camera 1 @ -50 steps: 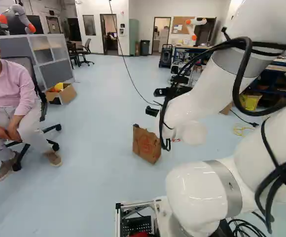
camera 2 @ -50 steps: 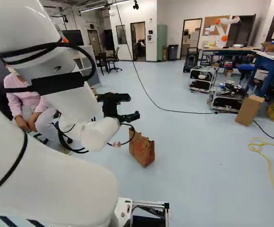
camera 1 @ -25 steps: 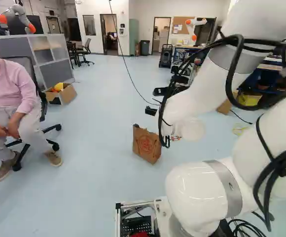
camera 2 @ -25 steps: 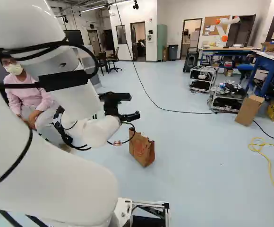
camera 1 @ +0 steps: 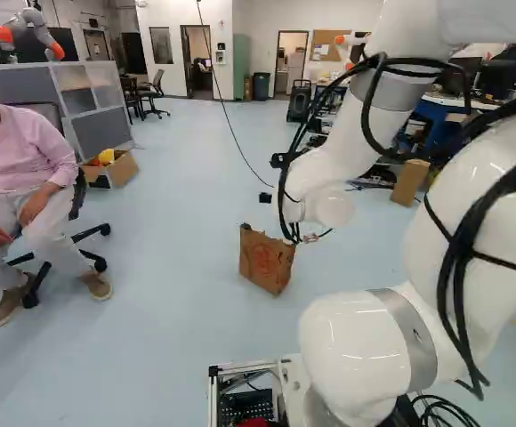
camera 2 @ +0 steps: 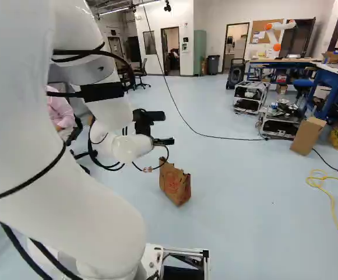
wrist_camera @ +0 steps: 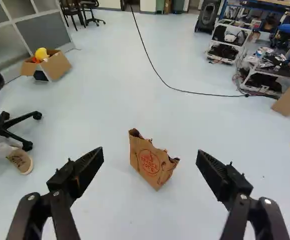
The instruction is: Pick up the grocery bag from the ground
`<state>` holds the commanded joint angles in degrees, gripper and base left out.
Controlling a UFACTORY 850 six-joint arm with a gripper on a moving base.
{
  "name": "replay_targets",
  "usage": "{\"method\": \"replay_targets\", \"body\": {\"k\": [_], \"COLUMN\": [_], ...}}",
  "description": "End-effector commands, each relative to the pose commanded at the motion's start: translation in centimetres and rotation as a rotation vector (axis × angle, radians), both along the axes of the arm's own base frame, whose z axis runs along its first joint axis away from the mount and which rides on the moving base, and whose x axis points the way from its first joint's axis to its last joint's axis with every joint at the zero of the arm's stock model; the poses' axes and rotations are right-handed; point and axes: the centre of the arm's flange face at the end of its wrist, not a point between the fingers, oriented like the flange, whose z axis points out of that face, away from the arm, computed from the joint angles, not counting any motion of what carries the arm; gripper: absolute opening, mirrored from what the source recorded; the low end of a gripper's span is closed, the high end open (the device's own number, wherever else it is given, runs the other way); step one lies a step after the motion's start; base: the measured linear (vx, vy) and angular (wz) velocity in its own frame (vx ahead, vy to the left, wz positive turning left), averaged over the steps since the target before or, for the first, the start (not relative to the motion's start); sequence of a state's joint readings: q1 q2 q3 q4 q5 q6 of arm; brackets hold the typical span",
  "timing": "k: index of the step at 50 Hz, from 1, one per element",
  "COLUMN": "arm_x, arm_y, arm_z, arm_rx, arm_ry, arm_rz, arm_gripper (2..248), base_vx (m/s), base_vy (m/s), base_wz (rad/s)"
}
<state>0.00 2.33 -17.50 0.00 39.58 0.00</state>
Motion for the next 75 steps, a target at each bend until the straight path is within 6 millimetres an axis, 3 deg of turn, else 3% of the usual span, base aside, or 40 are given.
{"method": "replay_targets", "body": {"k": [58, 75], "arm_x": [14.7, 19.1], "arm_y": [0.0, -1.2], "arm_z": [-2.5, -3.6], "arm_rx": [0.000, 0.004], "arm_ry": [0.253, 0.332], "arm_rz": [0.000, -0.023], "arm_gripper": [247, 247], "base_vx": [0.000, 0.000], "base_vy": [0.000, 0.000], "base_wz": [0.000, 0.000]}}
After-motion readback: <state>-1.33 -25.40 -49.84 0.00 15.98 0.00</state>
